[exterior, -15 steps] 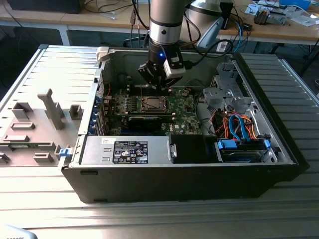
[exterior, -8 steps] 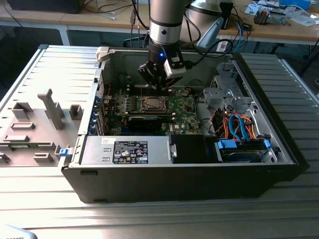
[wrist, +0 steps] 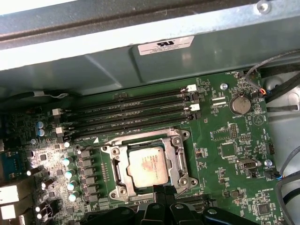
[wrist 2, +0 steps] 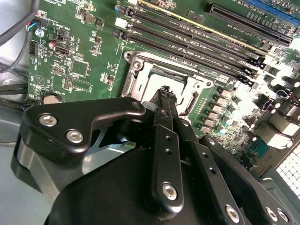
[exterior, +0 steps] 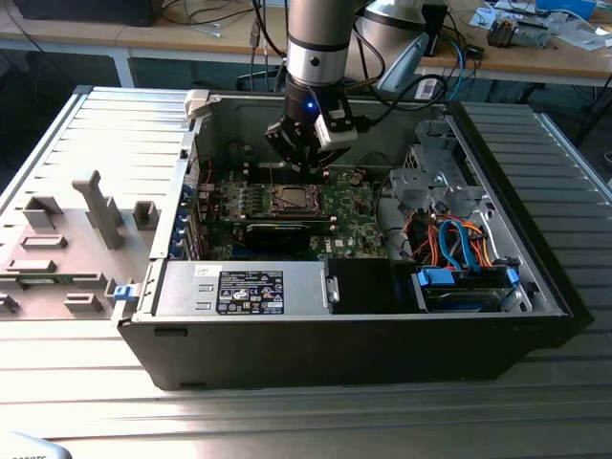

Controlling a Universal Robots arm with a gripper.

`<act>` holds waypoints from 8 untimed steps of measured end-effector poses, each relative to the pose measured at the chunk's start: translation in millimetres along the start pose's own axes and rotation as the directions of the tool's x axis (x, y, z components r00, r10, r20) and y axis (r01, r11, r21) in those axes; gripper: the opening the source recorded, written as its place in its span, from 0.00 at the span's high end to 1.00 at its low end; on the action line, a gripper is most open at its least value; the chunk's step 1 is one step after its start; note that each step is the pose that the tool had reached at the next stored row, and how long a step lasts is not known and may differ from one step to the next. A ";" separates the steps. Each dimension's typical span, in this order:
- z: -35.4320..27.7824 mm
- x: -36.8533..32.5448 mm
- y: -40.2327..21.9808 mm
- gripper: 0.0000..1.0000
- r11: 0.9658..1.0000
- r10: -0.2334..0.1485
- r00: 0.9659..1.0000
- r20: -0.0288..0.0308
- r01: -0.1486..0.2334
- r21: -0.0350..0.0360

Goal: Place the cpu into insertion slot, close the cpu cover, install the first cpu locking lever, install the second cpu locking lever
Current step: 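Install the first cpu locking lever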

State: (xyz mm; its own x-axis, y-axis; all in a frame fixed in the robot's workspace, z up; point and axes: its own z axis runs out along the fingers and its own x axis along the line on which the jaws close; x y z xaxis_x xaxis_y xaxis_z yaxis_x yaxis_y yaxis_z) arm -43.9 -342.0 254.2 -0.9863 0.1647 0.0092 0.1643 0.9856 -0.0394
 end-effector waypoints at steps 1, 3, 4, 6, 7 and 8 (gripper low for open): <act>0.0 0.0 0.0 0.89 1.000 -0.001 1.000 0.000 0.001 0.000; 0.0 0.0 0.0 0.89 1.000 -0.003 1.000 0.000 0.003 0.000; 0.0 0.0 0.0 0.89 1.000 -0.004 1.000 0.000 0.004 0.000; 0.0 0.0 0.0 0.89 1.000 -0.008 1.000 0.000 0.008 0.000; 0.0 0.0 0.0 0.89 1.000 -0.009 1.000 0.000 0.009 0.000; 0.0 0.0 0.0 0.89 1.000 -0.011 1.000 0.000 0.011 0.000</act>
State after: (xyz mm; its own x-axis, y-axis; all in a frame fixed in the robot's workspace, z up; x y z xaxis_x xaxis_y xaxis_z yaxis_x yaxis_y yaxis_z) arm -43.9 -342.0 254.2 -0.9880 0.1541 0.0092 0.1536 0.9873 -0.0395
